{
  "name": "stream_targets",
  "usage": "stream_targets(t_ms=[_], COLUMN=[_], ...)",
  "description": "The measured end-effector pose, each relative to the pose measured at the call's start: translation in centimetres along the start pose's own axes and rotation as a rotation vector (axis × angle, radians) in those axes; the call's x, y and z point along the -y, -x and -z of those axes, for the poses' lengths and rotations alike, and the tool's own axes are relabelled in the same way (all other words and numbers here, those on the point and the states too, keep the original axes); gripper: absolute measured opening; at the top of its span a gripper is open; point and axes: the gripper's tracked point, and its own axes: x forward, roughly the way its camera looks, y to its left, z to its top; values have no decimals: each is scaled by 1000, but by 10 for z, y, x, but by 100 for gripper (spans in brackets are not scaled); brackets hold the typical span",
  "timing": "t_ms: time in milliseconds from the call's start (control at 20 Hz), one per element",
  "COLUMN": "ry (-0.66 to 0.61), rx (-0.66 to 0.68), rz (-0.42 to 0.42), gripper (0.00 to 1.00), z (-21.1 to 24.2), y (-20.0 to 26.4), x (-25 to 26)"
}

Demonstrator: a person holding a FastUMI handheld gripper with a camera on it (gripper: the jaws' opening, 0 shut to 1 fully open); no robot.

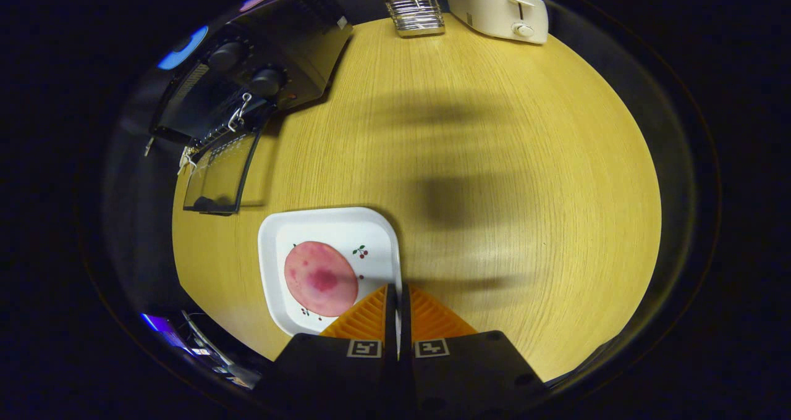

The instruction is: Open the toaster oven, put the food inside, and close the toaster oven door.

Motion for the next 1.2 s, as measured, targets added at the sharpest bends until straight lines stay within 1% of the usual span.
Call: stream_targets(t_ms=[100,200,400,600,700,800,900,1050,1200], ry=[14,-13,-196,-433,-525,-584,-635,-740,-841], rx=[8,25,37,56,75,99,136,203,262], rz=[-34,-77,-215,-349,-413,-453,-476,-505,-549], gripper=[5,5,5,5,5,5,5,5,5], z=[0,-1,3,10,18,21,24,21,10], y=[-1,2,15,24,37,48,62,77,78], x=[1,-1,-7,-15,-23,-32,-46,-78,-122])
